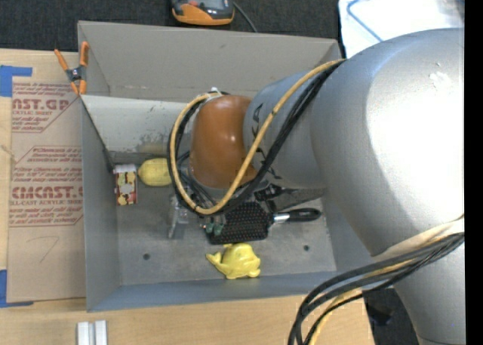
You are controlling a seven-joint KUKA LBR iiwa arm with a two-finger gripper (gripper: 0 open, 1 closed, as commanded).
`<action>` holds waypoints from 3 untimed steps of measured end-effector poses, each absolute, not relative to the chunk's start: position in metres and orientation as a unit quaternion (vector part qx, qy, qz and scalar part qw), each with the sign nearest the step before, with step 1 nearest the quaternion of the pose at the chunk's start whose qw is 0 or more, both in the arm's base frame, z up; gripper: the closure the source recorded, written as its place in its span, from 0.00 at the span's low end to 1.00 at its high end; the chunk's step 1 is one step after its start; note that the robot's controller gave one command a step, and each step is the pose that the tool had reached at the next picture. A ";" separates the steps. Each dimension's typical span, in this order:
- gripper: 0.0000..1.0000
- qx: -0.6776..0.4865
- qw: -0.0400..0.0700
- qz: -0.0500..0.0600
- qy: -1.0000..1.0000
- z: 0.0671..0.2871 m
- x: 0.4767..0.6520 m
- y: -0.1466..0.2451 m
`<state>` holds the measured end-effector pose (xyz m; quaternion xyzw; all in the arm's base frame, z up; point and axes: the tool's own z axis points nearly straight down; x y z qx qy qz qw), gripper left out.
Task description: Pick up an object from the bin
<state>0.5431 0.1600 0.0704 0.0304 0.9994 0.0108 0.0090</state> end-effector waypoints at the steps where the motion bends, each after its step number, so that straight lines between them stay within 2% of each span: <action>1: 1.00 -0.064 0.010 0.010 0.998 0.074 0.533 0.129; 2: 1.00 -0.061 0.010 0.011 0.998 0.072 0.537 0.124; 3: 0.00 0.007 0.010 0.011 1.000 0.094 0.577 0.077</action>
Offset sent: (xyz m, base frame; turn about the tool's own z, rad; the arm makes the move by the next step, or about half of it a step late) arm -0.0022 -0.0281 -0.0004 -0.1518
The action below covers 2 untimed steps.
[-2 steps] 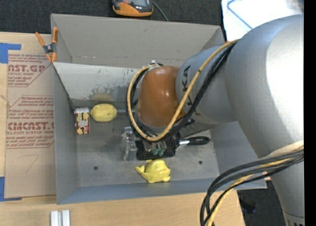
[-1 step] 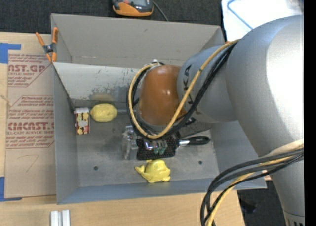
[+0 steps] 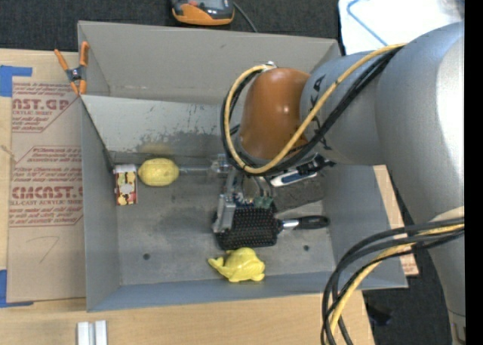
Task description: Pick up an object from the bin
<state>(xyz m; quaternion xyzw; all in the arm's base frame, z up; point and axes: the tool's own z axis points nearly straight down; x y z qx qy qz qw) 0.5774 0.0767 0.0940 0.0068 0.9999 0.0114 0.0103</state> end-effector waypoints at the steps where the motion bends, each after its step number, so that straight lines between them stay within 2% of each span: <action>1: 0.00 0.007 0.010 0.011 1.000 0.094 0.577 0.077; 2: 0.00 0.016 0.008 0.014 1.000 0.085 0.562 -0.015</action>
Offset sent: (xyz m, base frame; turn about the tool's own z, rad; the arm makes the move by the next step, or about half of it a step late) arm -0.0202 -0.1309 -0.0113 0.0328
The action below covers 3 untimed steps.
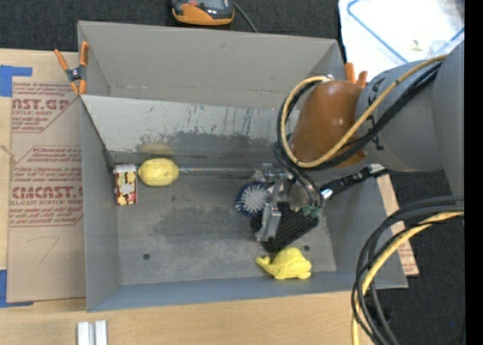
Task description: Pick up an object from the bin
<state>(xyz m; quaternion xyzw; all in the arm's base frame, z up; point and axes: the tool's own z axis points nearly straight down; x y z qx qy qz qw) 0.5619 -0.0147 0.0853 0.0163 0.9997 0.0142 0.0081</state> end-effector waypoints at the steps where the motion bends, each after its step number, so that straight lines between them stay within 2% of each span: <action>1: 0.00 0.015 0.010 0.012 1.000 0.082 0.575 -0.024; 2: 0.00 0.015 0.010 0.013 1.000 0.085 0.574 -0.016; 3: 1.00 0.072 0.010 0.015 0.997 0.070 0.573 -0.081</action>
Offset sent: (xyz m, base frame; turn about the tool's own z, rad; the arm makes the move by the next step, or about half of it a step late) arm -0.0023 -0.0239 0.0102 0.0254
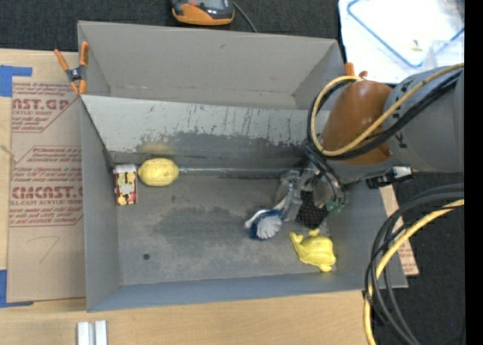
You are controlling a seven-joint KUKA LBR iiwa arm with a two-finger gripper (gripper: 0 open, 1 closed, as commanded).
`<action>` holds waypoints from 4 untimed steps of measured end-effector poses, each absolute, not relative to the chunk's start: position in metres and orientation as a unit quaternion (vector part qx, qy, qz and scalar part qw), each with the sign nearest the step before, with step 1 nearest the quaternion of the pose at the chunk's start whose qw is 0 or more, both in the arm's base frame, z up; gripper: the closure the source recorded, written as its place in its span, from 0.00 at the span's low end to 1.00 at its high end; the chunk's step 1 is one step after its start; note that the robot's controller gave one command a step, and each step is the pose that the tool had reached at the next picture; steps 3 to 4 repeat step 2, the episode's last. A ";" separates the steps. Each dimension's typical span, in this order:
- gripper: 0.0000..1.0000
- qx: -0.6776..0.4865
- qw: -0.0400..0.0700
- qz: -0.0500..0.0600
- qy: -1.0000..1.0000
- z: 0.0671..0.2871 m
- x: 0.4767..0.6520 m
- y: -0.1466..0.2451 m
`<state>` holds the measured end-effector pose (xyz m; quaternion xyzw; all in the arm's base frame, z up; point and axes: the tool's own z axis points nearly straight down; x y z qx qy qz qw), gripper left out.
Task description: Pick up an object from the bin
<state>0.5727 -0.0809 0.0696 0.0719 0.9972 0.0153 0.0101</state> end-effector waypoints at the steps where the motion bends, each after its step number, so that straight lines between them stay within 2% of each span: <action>1: 1.00 0.072 0.010 0.016 0.997 0.070 0.573 -0.081; 4: 1.00 0.072 0.010 0.016 0.997 0.070 0.573 -0.081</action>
Offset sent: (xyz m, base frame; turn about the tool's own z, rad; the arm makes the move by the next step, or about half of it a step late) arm 0.0000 0.0000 0.0000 0.0000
